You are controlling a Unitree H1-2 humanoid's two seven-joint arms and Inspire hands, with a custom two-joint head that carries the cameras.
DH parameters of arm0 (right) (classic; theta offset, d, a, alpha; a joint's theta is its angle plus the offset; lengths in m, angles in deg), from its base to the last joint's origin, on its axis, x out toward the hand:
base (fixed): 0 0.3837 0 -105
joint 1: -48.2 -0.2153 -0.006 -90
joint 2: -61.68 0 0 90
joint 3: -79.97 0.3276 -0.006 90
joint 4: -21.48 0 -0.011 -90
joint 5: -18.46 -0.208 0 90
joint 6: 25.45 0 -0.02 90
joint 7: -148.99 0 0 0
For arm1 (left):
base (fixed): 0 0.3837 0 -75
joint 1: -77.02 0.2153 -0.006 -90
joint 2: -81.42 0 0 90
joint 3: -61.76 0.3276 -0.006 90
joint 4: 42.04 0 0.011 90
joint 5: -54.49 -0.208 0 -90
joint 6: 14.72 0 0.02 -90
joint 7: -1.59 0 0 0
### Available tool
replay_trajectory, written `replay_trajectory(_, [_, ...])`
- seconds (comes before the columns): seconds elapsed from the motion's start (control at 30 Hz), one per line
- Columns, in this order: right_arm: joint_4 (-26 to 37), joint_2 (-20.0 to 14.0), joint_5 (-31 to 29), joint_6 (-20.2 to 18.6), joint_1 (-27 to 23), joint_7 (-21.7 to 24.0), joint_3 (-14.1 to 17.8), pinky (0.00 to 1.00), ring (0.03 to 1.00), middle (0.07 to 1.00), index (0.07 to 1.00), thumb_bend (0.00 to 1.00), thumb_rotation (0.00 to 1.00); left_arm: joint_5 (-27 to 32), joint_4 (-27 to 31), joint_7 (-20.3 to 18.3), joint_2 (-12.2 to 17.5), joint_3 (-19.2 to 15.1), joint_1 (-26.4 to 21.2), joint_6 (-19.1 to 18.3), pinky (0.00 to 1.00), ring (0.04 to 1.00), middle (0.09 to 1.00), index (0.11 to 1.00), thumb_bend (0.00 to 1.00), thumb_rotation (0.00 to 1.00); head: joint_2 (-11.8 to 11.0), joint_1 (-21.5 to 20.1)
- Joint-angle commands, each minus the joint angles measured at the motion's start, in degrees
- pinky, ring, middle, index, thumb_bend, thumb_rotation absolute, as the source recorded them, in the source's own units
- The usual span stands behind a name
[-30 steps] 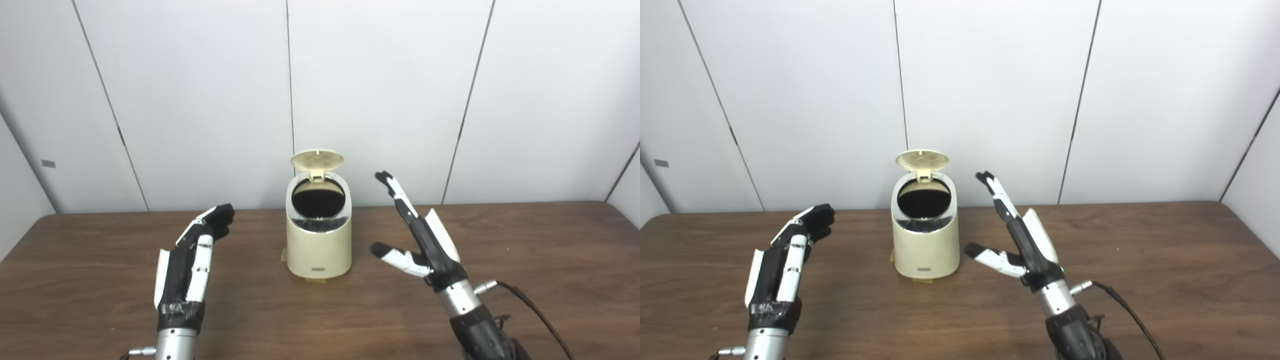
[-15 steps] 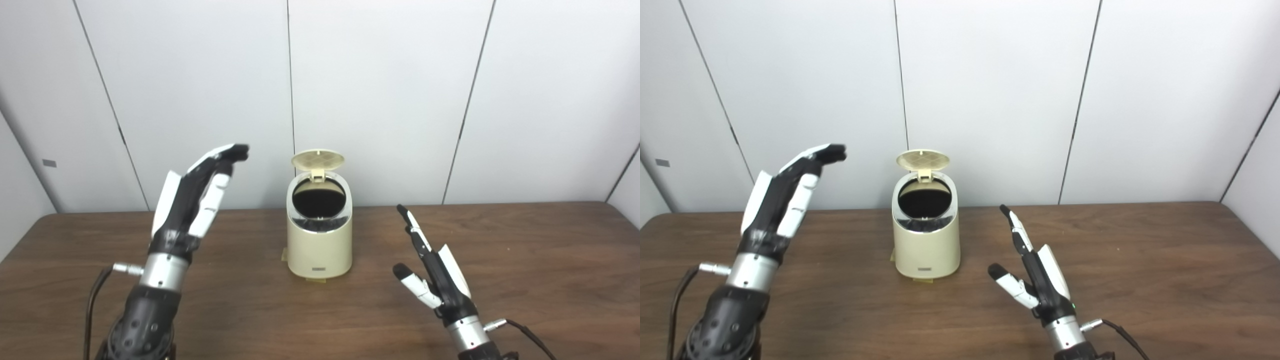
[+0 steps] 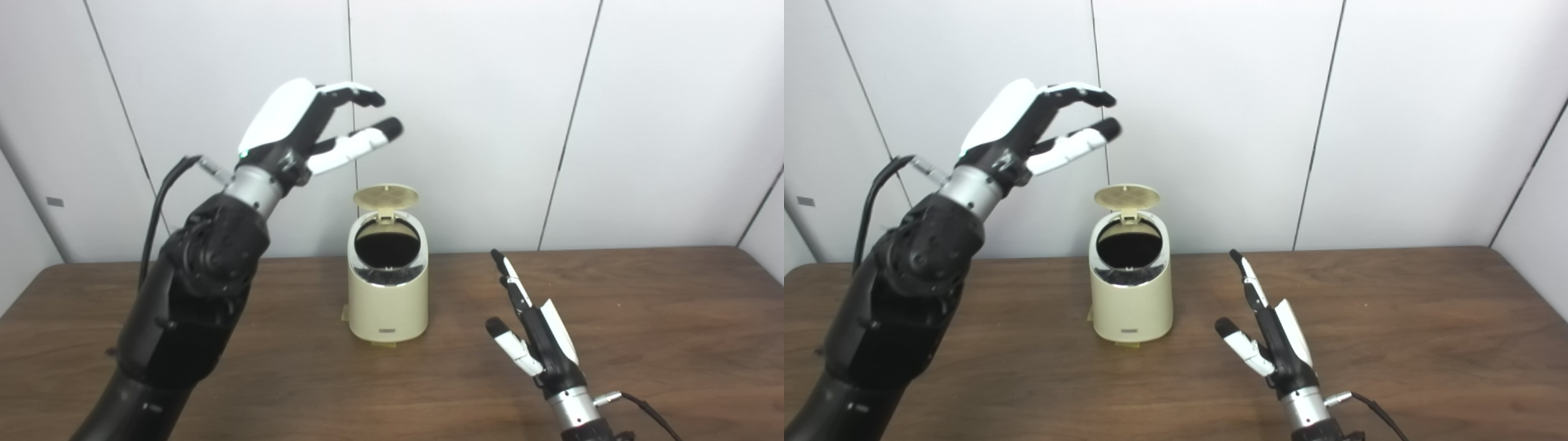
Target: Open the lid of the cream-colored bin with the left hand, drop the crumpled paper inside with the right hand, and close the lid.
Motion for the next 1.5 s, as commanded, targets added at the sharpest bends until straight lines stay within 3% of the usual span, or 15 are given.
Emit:
replay_trajectory(0.0, [-3.6, 1.1, -0.2, 1.5, 3.0, -0.9, -0.4, 0.96, 0.986, 0.996, 0.981, 0.55, 1.00, -2.7, -1.8, 0.3, 1.3, 0.8, -3.5, 2.4, 1.00, 0.967, 0.894, 0.805, 0.84, 1.00, 0.1, 0.0])
replay_trajectory(0.23, [-4.5, 1.2, 0.5, 2.4, 2.8, -1.6, -0.4, 0.93, 0.968, 0.979, 0.978, 0.52, 1.00, -6.6, -7.6, 2.2, 0.9, 2.8, -4.4, 7.9, 1.00, 0.930, 0.824, 0.782, 0.95, 1.00, 0.2, 0.2])
replay_trajectory(0.37, [-4.7, 1.2, 0.0, 2.8, 2.7, -1.4, -0.4, 0.94, 0.971, 0.980, 0.978, 0.51, 1.00, -8.4, -9.5, 1.2, 0.5, 3.4, -4.8, 8.9, 1.00, 0.928, 0.816, 0.777, 0.94, 1.00, 0.2, 0.3])
replay_trajectory(0.63, [-3.9, 0.9, 0.6, 2.1, 3.0, -1.5, -0.4, 0.93, 0.967, 0.977, 0.974, 0.52, 1.00, -12.2, -9.1, -0.2, 0.5, 4.7, -2.7, 8.0, 1.00, 0.930, 0.813, 0.788, 0.99, 1.00, 0.2, 0.6])
replay_trajectory(0.87, [-3.7, 0.7, 0.5, 1.7, 3.0, -1.3, -0.3, 0.92, 0.964, 0.973, 0.970, 0.52, 1.00, -14.4, -6.6, -2.1, -0.4, 4.4, -0.2, 5.8, 1.00, 0.953, 0.893, 0.807, 1.00, 1.00, 0.3, 0.7])
replay_trajectory(1.0, [-3.3, 0.5, 0.7, 1.4, 3.0, -1.2, -0.3, 0.92, 0.962, 0.976, 0.971, 0.53, 1.00, -15.1, -4.9, -2.9, -0.6, 4.5, 1.9, 5.6, 1.00, 0.942, 0.895, 0.810, 1.00, 1.00, 0.3, 0.7])
replay_trajectory(1.47, [-3.1, 0.5, 0.6, 1.2, 3.1, -1.0, -0.3, 0.93, 0.967, 0.976, 0.974, 0.52, 1.00, -15.4, -2.0, -1.7, -1.2, 4.6, 7.5, 8.1, 1.00, 0.907, 0.784, 0.785, 1.00, 1.00, 0.5, 0.3])
